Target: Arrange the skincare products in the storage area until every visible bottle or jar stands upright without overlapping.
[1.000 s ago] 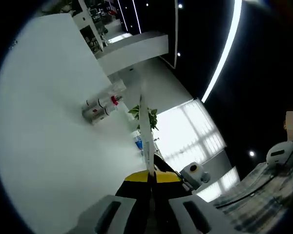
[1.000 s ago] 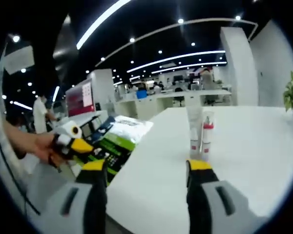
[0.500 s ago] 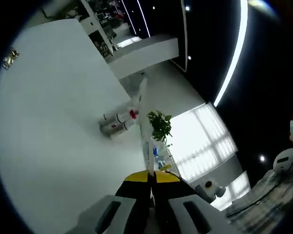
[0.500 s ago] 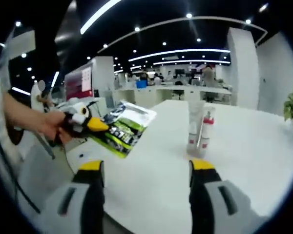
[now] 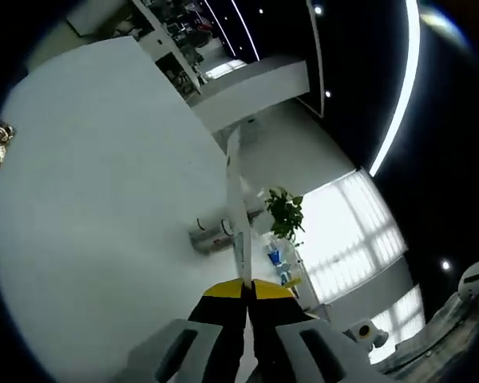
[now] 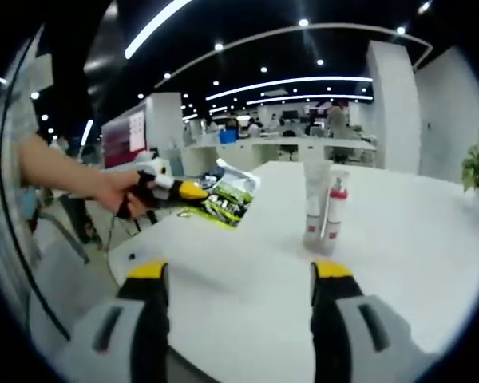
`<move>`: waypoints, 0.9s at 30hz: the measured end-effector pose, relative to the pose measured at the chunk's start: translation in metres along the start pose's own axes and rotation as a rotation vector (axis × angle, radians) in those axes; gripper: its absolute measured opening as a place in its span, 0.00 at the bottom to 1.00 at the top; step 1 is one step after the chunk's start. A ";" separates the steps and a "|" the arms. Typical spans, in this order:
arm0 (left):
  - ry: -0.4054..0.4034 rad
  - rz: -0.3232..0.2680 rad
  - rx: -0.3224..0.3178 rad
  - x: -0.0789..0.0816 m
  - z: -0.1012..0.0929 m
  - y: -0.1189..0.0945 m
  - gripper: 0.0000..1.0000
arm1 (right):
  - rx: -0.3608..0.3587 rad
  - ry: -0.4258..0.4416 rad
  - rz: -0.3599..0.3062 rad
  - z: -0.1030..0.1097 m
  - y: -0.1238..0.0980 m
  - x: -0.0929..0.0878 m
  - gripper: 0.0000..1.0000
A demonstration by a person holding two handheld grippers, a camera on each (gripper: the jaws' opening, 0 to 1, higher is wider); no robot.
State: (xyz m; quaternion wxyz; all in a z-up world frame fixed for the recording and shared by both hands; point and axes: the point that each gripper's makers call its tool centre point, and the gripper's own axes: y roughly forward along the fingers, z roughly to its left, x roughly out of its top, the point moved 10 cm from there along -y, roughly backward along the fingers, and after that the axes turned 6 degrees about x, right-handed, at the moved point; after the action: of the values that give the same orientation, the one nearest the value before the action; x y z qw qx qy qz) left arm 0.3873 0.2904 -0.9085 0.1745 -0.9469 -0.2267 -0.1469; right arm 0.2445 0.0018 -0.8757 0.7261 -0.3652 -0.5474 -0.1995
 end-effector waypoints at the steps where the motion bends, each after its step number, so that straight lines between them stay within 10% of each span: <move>1: -0.006 0.002 0.005 0.002 0.002 0.002 0.01 | -0.005 -0.005 0.004 0.000 0.000 -0.001 0.70; 27: -0.059 0.067 0.131 0.029 0.047 0.083 0.01 | -0.024 -0.012 0.072 -0.004 0.004 -0.009 0.72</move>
State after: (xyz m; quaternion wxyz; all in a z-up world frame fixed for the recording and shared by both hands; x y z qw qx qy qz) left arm 0.4613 0.2502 -0.9620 0.2342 -0.9444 -0.2089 -0.0976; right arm 0.2472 0.0005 -0.8856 0.7251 -0.3944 -0.5358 -0.1776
